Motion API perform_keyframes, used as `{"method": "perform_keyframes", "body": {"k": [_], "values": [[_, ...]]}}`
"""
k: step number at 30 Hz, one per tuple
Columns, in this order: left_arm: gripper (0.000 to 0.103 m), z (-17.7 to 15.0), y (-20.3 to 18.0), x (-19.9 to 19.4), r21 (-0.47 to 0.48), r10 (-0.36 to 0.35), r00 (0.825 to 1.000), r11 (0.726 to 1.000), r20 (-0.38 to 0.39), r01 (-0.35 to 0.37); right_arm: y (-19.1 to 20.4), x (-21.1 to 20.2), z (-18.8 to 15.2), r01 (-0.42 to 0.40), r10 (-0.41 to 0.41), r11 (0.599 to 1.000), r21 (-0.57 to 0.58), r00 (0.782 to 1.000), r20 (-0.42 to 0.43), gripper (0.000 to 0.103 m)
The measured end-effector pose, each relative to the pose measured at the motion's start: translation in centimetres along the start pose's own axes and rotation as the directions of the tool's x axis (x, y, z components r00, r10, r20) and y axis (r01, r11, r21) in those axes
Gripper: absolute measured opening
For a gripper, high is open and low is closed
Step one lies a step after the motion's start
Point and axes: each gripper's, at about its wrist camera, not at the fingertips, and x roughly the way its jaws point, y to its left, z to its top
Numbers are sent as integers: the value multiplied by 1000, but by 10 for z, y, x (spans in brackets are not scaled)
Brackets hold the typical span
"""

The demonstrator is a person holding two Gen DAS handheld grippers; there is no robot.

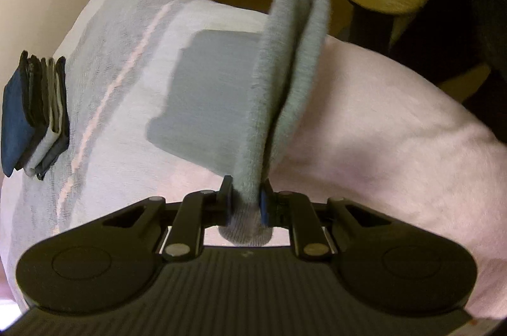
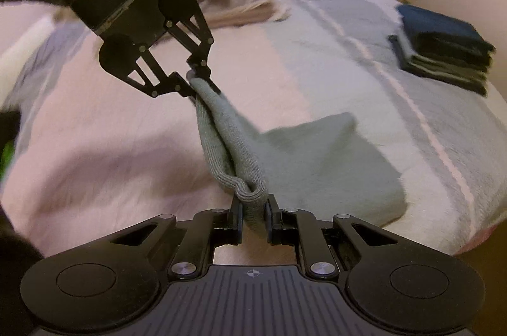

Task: Fold clothes

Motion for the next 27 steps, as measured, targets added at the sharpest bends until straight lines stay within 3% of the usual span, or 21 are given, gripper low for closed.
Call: {"method": "perform_keyframes", "body": {"k": [4, 7, 10, 13, 16, 18, 21, 24, 25, 27], "values": [[15, 28, 85, 30, -106, -95, 995, 990, -19, 92, -67, 5, 21, -27, 24, 990, 137, 999, 25, 10], [17, 41, 135, 71, -193, -185, 982, 965, -31, 175, -121, 26, 24, -53, 52, 965, 258, 999, 11, 10], [20, 47, 169, 122, -282, -264, 964, 928, -36, 244, -168, 55, 14, -63, 79, 925, 374, 997, -27, 10], [25, 43, 187, 164, -387, -314, 949, 880, -38, 276, -212, 83, -2, -75, 111, 857, 510, 993, -39, 10], [37, 29, 202, 185, -505, -296, 954, 830, -40, 236, -246, 104, -18, -89, 147, 747, 658, 989, -33, 10], [38, 16, 210, 180, -601, -280, 960, 767, 0, 224, -256, 108, -27, -86, 152, 689, 719, 988, -27, 10], [35, -3, 213, 156, -706, -208, 977, 687, 37, 173, -257, 107, -32, -69, 142, 658, 750, 989, -34, 10], [32, -6, 206, 134, -759, -169, 978, 619, 124, 204, -251, 101, -34, -45, 111, 628, 777, 993, -32, 11], [32, -4, 201, 131, -763, -170, 972, 603, 161, 232, -251, 101, -36, -37, 99, 614, 788, 995, -30, 11], [32, 3, 191, 137, -758, -179, 965, 597, 194, 263, -250, 102, -38, -18, 67, 596, 803, 997, -27, 12]]}}
